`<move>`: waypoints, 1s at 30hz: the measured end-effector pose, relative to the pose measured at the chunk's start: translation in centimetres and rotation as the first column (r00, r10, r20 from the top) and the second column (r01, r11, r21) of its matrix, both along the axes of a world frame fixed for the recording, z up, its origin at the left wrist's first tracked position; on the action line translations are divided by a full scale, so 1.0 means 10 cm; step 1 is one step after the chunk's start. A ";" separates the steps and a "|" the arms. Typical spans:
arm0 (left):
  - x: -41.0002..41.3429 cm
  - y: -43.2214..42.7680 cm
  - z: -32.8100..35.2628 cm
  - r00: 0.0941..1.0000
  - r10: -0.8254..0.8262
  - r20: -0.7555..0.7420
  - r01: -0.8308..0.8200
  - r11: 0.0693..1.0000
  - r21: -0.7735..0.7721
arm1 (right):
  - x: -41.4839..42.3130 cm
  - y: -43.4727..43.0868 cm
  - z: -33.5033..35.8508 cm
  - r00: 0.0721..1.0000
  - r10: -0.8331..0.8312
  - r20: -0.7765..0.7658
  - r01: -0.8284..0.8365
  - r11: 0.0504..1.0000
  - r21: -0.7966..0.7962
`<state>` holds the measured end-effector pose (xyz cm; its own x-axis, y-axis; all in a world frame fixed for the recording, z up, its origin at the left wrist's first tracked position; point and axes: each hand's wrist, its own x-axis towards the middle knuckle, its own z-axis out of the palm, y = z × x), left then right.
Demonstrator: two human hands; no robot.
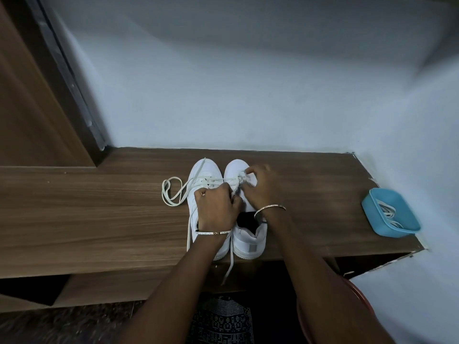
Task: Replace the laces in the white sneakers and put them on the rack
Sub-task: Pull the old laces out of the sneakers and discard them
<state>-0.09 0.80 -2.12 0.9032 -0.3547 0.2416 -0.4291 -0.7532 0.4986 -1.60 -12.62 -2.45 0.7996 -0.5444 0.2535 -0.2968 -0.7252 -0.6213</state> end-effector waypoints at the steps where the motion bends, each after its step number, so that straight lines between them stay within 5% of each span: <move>1: 0.00 0.00 0.00 1.000 0.001 -0.003 -0.001 1.000 -0.005 | 0.02 0.03 -0.01 0.998 0.032 -0.058 -0.040 0.989 -0.143; 6: -0.01 0.00 0.02 1.000 0.005 -0.006 -0.005 1.000 0.009 | 0.09 0.15 -0.03 0.958 -0.018 -0.286 -0.099 0.917 -0.387; 13: -0.01 0.01 0.00 1.000 0.010 -0.005 -0.010 1.000 -0.005 | 0.08 0.11 -0.01 0.966 -0.072 -0.247 -0.073 0.844 -0.531; 15: -0.01 0.00 0.00 1.000 0.011 0.004 -0.011 1.000 -0.011 | 0.05 0.07 -0.02 0.983 -0.067 -0.172 -0.017 0.897 -0.441; 19: 0.00 0.01 -0.02 1.000 0.009 0.007 -0.009 1.000 -0.003 | -0.08 -0.01 0.03 0.971 -0.201 0.129 0.204 0.979 -0.009; 24: 0.00 0.01 -0.02 1.000 0.008 0.018 -0.008 1.000 -0.007 | -0.21 -0.31 0.11 0.807 -0.585 0.076 0.470 0.715 0.517; 27: 0.00 0.01 -0.02 1.000 0.008 0.010 -0.009 1.000 0.011 | -0.32 -0.40 0.06 0.787 -0.617 -0.014 0.537 0.673 0.508; 30: 0.01 0.00 -0.03 1.000 0.016 -0.003 -0.016 1.000 0.011 | -0.29 -0.22 0.07 0.892 -0.445 0.081 0.403 0.863 0.305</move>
<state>-0.02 0.85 -2.40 0.9095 -0.3432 0.2345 -0.4155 -0.7653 0.4916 -4.47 -14.84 -1.74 0.4418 -0.8862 0.1396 -0.4287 -0.3452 -0.8349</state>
